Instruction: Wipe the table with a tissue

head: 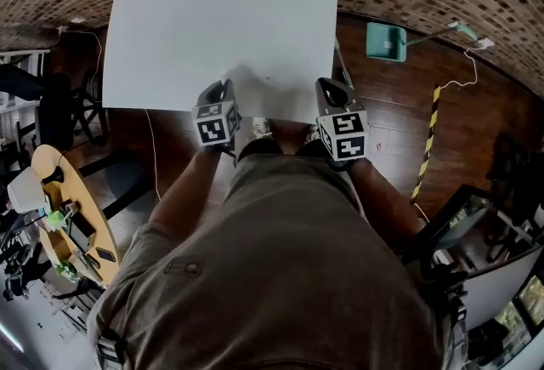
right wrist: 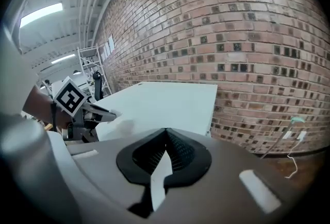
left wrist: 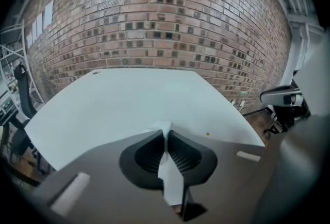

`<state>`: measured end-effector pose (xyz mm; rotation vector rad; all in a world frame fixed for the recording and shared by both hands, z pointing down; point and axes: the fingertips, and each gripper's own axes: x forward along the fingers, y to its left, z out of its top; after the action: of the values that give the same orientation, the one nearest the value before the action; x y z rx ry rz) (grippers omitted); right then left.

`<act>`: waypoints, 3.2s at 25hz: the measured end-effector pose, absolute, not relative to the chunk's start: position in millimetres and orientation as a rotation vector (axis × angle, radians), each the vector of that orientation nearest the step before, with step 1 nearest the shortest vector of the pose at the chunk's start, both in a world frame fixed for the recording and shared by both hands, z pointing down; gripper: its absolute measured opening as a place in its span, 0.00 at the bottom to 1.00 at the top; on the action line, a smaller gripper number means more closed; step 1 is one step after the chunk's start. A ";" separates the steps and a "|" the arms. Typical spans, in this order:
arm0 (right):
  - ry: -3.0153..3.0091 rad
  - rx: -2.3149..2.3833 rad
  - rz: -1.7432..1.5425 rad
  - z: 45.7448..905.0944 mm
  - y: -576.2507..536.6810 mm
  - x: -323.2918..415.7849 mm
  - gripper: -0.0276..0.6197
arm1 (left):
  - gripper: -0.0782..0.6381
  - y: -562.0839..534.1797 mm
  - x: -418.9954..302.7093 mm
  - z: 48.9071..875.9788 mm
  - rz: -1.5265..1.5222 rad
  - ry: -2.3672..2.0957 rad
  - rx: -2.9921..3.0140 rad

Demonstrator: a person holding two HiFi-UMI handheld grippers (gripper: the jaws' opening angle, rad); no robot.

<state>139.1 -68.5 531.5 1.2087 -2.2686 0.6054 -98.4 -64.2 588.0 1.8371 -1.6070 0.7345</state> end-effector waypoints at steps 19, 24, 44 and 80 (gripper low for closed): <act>-2.193 1.191 0.641 546.4 -50.3 155.3 0.06 | 0.14 -60.5 -90.2 624.6 0.795 -1.527 1.775; -2.175 1.236 0.660 544.6 -50.9 161.5 0.06 | 0.14 -66.1 -67.7 623.0 0.811 -1.453 1.838; -2.161 1.358 0.683 534.6 -51.7 195.1 0.06 | 0.14 -49.3 50.4 624.6 0.902 -1.113 2.091; -2.189 1.251 0.625 531.9 -49.7 133.0 0.06 | 0.14 -68.1 -117.3 624.6 0.834 -1.470 1.832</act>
<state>133.0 -49.7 531.9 1.2506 -2.1894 0.6249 -117.3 -68.1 624.6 1.8315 -1.4704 0.8343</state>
